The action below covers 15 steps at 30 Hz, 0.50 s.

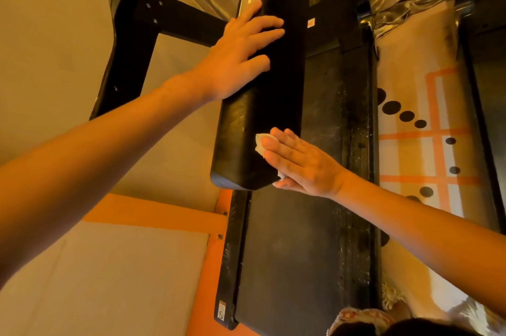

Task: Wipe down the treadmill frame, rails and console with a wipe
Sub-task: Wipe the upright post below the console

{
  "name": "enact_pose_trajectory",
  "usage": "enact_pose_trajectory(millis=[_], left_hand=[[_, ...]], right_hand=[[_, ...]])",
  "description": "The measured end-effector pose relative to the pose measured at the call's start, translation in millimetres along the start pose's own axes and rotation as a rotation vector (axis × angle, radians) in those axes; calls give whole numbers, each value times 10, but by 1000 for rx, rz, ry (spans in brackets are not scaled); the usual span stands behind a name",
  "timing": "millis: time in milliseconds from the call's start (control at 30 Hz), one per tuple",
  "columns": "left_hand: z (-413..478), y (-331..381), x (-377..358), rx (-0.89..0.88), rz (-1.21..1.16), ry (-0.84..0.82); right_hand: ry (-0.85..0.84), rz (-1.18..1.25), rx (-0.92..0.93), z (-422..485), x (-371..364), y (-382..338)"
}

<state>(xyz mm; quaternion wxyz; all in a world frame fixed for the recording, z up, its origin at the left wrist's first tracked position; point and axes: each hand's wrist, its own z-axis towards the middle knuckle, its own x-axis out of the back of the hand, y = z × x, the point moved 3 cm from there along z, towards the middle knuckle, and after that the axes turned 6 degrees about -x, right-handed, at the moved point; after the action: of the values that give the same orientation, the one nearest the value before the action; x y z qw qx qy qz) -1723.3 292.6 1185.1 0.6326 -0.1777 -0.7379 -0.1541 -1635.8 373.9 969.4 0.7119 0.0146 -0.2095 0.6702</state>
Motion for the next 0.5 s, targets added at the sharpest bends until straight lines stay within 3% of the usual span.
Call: enact_pose_trajectory(millis=[500], left_hand=[[3, -26, -1, -1, -55, 27]], right_hand=[[-49, 117, -235, -172, 413, -16]])
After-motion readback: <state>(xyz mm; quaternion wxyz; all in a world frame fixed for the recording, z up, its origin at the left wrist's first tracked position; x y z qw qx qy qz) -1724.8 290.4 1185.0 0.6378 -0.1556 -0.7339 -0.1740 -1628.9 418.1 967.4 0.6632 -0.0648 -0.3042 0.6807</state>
